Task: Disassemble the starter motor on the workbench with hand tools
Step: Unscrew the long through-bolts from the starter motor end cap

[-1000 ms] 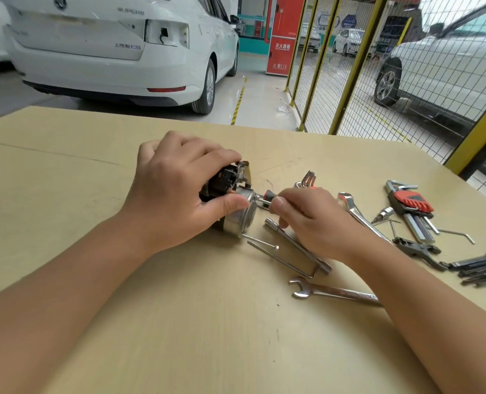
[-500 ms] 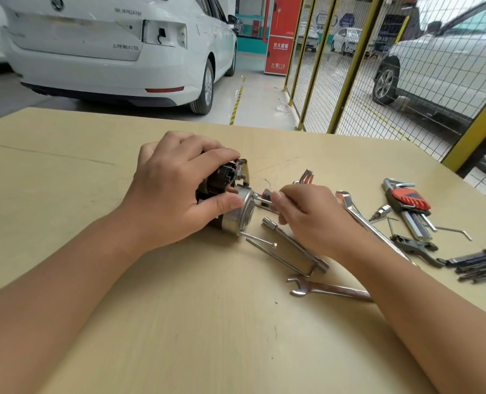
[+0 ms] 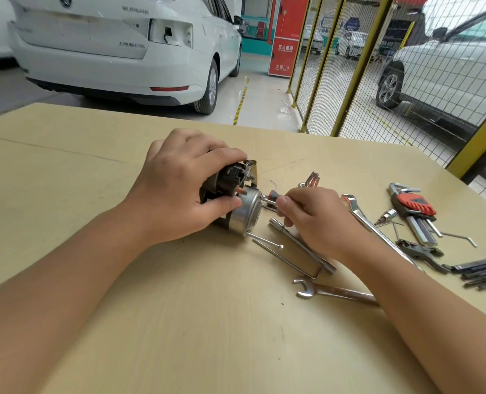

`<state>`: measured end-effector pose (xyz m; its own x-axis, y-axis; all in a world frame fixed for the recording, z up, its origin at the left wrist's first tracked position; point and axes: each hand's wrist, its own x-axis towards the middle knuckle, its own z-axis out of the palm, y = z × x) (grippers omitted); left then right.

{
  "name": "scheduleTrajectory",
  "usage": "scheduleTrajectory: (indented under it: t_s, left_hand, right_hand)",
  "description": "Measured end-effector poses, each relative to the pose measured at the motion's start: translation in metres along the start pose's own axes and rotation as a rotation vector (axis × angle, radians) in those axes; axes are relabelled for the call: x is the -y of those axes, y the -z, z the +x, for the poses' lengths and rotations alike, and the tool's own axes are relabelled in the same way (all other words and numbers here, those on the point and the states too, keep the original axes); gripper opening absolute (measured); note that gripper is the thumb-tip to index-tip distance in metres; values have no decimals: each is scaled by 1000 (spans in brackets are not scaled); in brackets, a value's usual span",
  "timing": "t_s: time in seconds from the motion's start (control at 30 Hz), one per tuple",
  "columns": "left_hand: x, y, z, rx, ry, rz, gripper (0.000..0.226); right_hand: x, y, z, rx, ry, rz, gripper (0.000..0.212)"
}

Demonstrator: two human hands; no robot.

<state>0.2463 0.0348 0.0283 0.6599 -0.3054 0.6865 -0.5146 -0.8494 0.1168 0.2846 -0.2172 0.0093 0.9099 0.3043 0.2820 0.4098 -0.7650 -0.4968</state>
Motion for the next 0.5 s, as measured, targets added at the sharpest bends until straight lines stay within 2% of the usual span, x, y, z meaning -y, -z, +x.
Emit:
scheduleTrajectory:
  t_s: [0.1,0.2,0.33,0.5]
  left_hand:
    - [0,-1,0,-4,-3,6,60]
    - [1,-2,0,-4,0,8,60]
    - [0,-2,0,-4,0,9,60]
    - [-1,-2,-1,-15,6,10,59]
  right_hand:
    - [-1,1,1,-55,6,19,21]
    - [-2,2,0,-72,31,83,19]
    - [-5,1,0,8,4,25,36]
    - [-3,3,0,-83,29,82,18]
